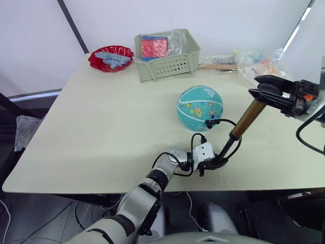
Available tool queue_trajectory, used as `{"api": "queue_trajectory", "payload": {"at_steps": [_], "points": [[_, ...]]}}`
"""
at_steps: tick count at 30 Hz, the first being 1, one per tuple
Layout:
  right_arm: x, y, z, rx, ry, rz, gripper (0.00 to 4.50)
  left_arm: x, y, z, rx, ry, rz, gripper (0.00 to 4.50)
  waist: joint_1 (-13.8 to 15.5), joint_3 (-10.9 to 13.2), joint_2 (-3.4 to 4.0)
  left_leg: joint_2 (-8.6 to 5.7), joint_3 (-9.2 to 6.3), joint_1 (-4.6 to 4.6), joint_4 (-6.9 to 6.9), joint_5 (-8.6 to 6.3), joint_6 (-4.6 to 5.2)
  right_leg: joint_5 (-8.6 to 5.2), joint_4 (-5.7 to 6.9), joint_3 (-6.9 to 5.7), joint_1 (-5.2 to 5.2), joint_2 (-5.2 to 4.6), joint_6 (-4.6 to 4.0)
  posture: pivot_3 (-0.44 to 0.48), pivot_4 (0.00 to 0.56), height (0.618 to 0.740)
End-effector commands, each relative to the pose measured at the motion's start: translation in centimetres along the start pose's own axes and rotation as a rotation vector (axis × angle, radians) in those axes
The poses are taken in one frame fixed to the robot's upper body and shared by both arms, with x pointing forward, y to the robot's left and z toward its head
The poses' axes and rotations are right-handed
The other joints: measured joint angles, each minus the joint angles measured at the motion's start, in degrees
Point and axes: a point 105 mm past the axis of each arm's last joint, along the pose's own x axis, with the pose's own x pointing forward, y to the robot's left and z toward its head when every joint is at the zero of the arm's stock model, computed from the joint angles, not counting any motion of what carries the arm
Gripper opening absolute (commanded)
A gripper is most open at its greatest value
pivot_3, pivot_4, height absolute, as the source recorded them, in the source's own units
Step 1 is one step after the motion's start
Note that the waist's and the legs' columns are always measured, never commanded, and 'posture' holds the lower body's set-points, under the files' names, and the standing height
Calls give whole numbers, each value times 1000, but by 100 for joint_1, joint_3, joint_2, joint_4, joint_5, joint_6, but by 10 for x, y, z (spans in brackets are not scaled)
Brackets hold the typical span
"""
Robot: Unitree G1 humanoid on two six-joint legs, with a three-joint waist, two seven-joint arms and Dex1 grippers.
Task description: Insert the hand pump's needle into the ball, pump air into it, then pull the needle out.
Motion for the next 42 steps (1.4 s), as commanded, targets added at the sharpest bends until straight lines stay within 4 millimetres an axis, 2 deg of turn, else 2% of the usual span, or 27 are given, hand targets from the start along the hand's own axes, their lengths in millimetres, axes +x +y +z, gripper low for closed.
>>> {"api": "queue_trajectory", "payload": {"at_steps": [1,3,8,10,13,16,25,32,39,42], "points": [[-7,-1,25,-119,-47,-38,1614,-13,-21,-48,-106,157,-34,1151,-1,0,0,0,0,0,0,0,0,0,0,0,0,0,0,0,150,735],[-7,1,8,-117,17,-30,1614,-13,-21,-48,-105,157,-35,1151,0,0,0,0,1,1,0,0,0,0,0,1,0,0,1,0,150,735],[-6,9,-51,-86,187,-13,1614,-12,-22,-48,-106,156,-34,1151,-7,-27,-30,3,-2,7,-2,0,0,-7,0,-4,4,4,10,0,150,735],[-6,12,-63,-84,209,-6,1615,-12,-22,-48,-107,156,-33,1151,-14,-37,-37,3,-2,11,-2,0,0,-9,0,-2,6,3,14,0,150,735],[-5,12,-68,-78,197,-13,1615,-12,-22,-48,-107,155,-33,1151,-15,-54,-59,8,-5,20,-1,0,0,-11,0,-1,10,3,18,0,150,735],[0,25,-101,0,215,7,1614,-13,-22,-49,-112,157,-30,1151,-15,-67,-65,11,-8,22,-1,0,0,-11,0,-2,11,3,17,0,150,735],[3,45,-148,70,261,18,1614,-13,-22,-49,-112,155,-25,1151,-16,-84,-57,15,-5,23,-3,0,0,-11,0,-4,11,8,15,0,150,735],[4,46,-152,68,255,6,1614,-15,-21,-49,-113,157,-25,1151,-15,-85,-59,15,-5,22,-5,0,-1,-10,0,-4,10,7,13,0,150,735],[1,28,-114,7,183,-30,1614,-15,-21,-49,-111,158,-28,1151,-10,-75,-55,14,-4,16,-5,0,-1,-9,-1,-7,6,6,10,0,150,735],[-1,18,-91,-24,141,-49,1614,-15,-21,-49,-112,158,-29,1151,-4,-55,-47,10,-4,8,-5,0,-1,-5,-2,-7,2,4,4,0,150,735]]}}
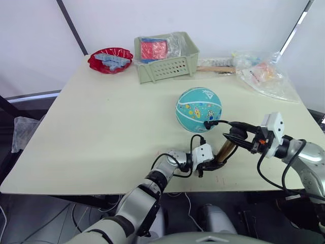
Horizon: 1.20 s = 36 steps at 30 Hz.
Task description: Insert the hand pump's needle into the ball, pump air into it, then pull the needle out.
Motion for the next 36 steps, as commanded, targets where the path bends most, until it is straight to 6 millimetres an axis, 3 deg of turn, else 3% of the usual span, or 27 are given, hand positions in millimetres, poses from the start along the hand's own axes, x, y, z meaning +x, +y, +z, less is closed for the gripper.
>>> {"api": "queue_trajectory", "payload": {"at_steps": [1,4,12,23,30,36], "points": [[-14,-17,35,-52,-67,-48,1614,-13,-19,-45,-109,145,-31,1151,3,19,12,0,0,0,0,0,0,1,0,0,0,0,-1,0,150,735],[-24,-26,68,-87,-128,-64,1614,-13,-20,-45,-109,146,-33,1151,5,46,24,-9,3,-8,0,0,0,3,-1,2,-3,-5,-4,0,150,735],[-37,-34,116,-129,-215,-74,1614,-13,-20,-45,-108,146,-35,1151,-1,65,23,-9,3,-9,2,0,0,0,-1,1,-3,-5,3,0,150,735],[-51,-41,148,-207,-244,-126,1614,-14,-20,-46,-108,148,-36,1151,-2,69,27,-9,3,-8,3,0,1,1,-1,5,-3,-5,4,0,150,735],[-49,-41,150,-215,-236,-133,1614,-14,-21,-46,-108,147,-38,1151,-3,69,28,-8,1,-8,3,0,1,3,-1,5,-3,-5,0,0,150,735],[-38,-34,105,-148,-99,-88,1614,-14,-20,-46,-108,147,-37,1151,-2,66,24,-7,1,-6,3,0,1,1,-1,4,-1,-4,2,0,150,735]]}}
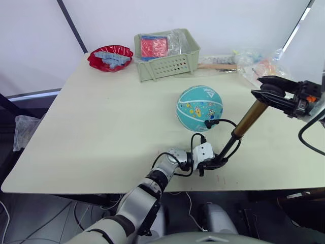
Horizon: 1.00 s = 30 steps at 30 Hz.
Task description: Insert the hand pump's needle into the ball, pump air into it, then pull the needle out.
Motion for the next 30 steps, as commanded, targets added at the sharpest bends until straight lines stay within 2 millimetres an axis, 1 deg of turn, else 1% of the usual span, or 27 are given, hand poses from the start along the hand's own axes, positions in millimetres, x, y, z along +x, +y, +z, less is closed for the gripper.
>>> {"api": "queue_trajectory", "payload": {"at_steps": [1,3,5,7,8,9,11,16,19,23,28,30], "points": [[-6,-5,-13,-35,60,-55,1614,-15,-22,-49,-111,161,-38,1151,0,-6,-9,1,0,1,0,0,0,-1,0,0,0,0,1,0,150,735],[-5,-3,-25,0,64,-57,1614,-15,-22,-49,-111,161,-38,1151,-3,-17,-23,2,0,4,0,0,0,-3,0,0,2,1,4,0,150,735],[-4,3,-44,30,106,-38,1614,-15,-22,-50,-111,162,-37,1151,-7,-31,-38,5,-1,7,-1,0,0,-3,0,0,3,2,4,0,150,735],[-1,10,-59,68,109,-30,1614,-15,-21,-49,-111,162,-35,1151,-17,-40,-46,9,-3,12,-1,0,0,-3,0,2,4,3,4,0,150,735],[0,12,-63,88,96,-34,1614,-15,-21,-49,-111,161,-34,1151,-17,-49,-57,10,-4,14,-1,0,0,-3,0,2,4,2,5,0,150,735],[0,16,-72,92,121,-24,1614,-16,-21,-50,-111,162,-33,1151,-18,-52,-61,15,-5,16,-1,0,0,-4,0,2,5,5,6,0,150,735],[1,22,-87,105,151,-14,1614,-16,-21,-49,-111,160,-32,1151,-18,-56,-57,20,-7,17,-1,0,0,-3,0,2,5,8,4,0,150,735],[6,39,-114,134,185,10,1614,-16,-21,-49,-111,155,-33,1151,-14,-63,-48,20,-5,17,-3,0,0,-3,0,0,5,10,2,0,150,735],[8,46,-126,135,207,20,1614,-16,-20,-48,-110,152,-34,1151,-14,-67,-44,20,-4,17,-4,0,0,-3,0,0,5,10,2,0,150,735],[14,62,-149,153,227,28,1614,-16,-16,-43,-103,138,-30,1151,-15,-79,-48,20,1,18,-6,0,-1,-4,0,-3,4,15,2,0,150,735],[19,71,-159,141,232,29,1614,-14,-13,-37,-97,117,-26,1151,-20,-84,-42,22,2,19,-7,0,-1,-5,0,-4,4,18,2,0,150,735],[21,73,-161,135,233,29,1614,-13,-11,-31,-92,94,-22,1151,-23,-86,-41,24,2,20,-8,0,-1,-5,0,-5,4,20,2,0,150,735]]}}
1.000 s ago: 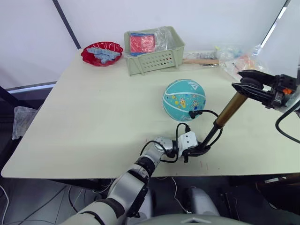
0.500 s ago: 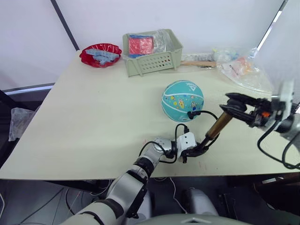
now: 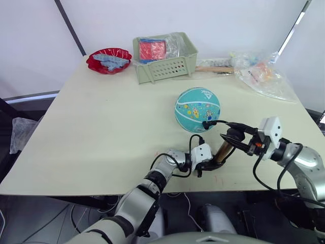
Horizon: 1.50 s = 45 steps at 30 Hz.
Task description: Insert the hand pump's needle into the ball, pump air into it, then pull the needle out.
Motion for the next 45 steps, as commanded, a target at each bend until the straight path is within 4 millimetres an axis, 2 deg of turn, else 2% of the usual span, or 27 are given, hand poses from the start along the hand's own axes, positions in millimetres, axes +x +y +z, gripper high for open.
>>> {"api": "queue_trajectory", "payload": {"at_steps": [1,6,7,10,11,13,20,27,33,35,41,45], "points": [[1,14,-38,77,127,21,1614,-8,-10,-24,-84,66,-20,1151,-3,0,0,1,0,1,0,0,0,0,0,0,0,0,0,0,150,735],[2,13,-37,66,115,8,1614,-5,-5,-11,-62,33,-24,1151,-6,2,2,4,0,1,0,0,0,1,0,0,0,2,-2,0,150,735],[2,12,-37,64,114,7,1614,-5,-3,-9,-54,30,-22,2109,-5,3,3,4,0,1,0,0,0,1,0,0,-1,2,-2,0,150,735],[1,11,-36,60,112,3,1614,-5,-2,-6,-40,25,-24,3254,4,3,2,2,1,-2,0,0,0,1,0,-1,-1,1,-2,0,150,735],[1,11,-35,59,111,2,1614,-5,-1,-5,-40,22,-25,3864,5,4,2,1,0,-3,0,0,0,1,0,0,-1,-1,-2,0,150,735],[0,10,-35,55,112,-2,1614,-5,-1,-3,-38,15,-29,4500,10,5,1,-1,0,-4,1,0,0,1,-1,1,-1,-4,-3,0,150,735],[-1,8,-33,50,107,-10,1614,-10,2,11,-5,-40,-36,4500,10,17,11,-2,-3,-5,3,0,0,1,-1,1,-2,-7,-2,0,150,735],[0,9,-31,47,98,-9,1614,-31,10,29,32,-121,-20,4500,25,52,39,-3,-4,-14,3,0,0,4,-1,2,-7,-10,-7,0,150,735],[-1,11,-31,51,96,-9,1614,-69,10,50,61,-226,-16,4500,18,58,39,-3,-3,-15,3,0,0,10,-1,9,-8,-11,-17,0,150,735],[-2,9,-30,49,97,-15,1614,-89,10,55,65,-248,-11,4500,13,62,40,-1,-5,-15,2,0,0,11,-1,11,-10,-10,-18,0,150,735],[-3,7,-27,45,78,-27,1614,-130,4,58,91,-222,-24,4500,37,67,46,0,-5,-13,3,0,-1,6,-1,15,-11,-12,-11,0,150,735],[-5,3,-21,18,66,-38,1614,-148,1,58,88,-237,-14,4500,40,76,49,0,-2,-13,3,0,-1,6,-1,19,-11,-19,-9,0,150,735]]}}
